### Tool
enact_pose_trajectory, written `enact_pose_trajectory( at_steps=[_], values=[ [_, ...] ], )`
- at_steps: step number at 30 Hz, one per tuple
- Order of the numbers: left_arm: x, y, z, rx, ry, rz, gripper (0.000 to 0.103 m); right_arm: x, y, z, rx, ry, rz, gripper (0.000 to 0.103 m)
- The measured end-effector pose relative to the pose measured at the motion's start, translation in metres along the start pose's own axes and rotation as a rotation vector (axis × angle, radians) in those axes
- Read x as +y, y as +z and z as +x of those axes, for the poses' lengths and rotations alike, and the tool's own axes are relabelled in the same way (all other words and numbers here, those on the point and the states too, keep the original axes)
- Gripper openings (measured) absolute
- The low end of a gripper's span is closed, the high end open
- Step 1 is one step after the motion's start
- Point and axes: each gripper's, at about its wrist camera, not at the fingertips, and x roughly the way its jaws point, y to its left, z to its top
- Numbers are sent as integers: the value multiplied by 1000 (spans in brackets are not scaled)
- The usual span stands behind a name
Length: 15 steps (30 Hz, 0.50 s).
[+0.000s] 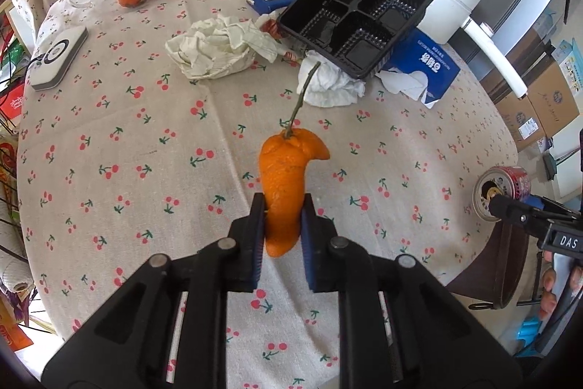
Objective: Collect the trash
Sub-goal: 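Grasp the orange carrot toy with the left tool while the right holds the can, then carry the carrot and can over the brown bin with both tools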
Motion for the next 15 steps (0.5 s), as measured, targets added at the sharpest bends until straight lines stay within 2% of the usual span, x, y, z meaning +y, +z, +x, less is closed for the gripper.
enact_pose_trajectory(
  at_steps=[8, 15],
  values=[
    [-20, -5, -19, -25, -56, 43, 19, -16, -4, -36, -74, 34, 33, 89],
    [-54, -13, -29, -28, -114, 85, 19, -38, -22, -68, -129, 41, 60, 89]
  ],
)
